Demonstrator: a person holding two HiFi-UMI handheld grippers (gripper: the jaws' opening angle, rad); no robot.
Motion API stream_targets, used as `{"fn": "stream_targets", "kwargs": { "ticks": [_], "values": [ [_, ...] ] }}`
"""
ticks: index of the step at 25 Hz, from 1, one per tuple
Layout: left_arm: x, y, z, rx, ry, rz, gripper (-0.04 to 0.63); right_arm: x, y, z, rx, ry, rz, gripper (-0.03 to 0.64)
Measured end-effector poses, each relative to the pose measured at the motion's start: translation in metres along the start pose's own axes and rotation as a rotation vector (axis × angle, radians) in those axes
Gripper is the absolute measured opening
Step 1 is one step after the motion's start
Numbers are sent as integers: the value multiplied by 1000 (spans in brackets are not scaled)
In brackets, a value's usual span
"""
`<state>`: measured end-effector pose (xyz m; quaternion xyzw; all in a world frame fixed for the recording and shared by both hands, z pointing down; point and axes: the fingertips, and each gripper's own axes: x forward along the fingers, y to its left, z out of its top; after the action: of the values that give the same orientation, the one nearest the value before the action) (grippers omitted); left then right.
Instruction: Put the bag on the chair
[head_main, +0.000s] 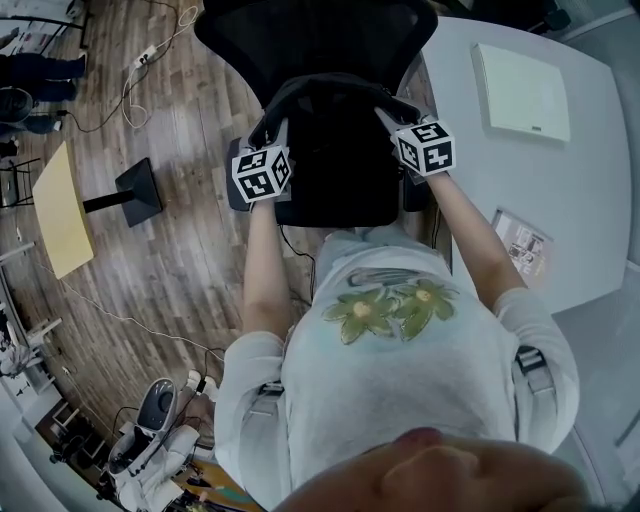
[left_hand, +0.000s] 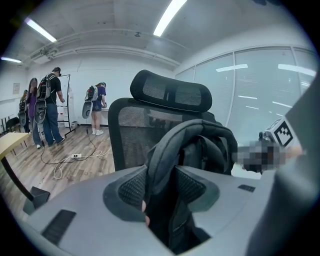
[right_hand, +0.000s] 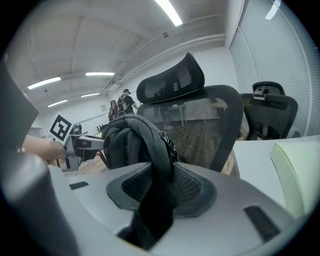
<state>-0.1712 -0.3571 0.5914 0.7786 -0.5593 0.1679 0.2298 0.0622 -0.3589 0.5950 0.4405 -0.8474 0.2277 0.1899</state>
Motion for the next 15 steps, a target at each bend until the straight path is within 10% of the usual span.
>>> {"fn": "stream_targets", "kwargs": {
  "ticks": [15],
  "values": [
    [45,37,-1,-13,9,80,193,62,-22,1,-17,37,-23,140]
  ]
}}
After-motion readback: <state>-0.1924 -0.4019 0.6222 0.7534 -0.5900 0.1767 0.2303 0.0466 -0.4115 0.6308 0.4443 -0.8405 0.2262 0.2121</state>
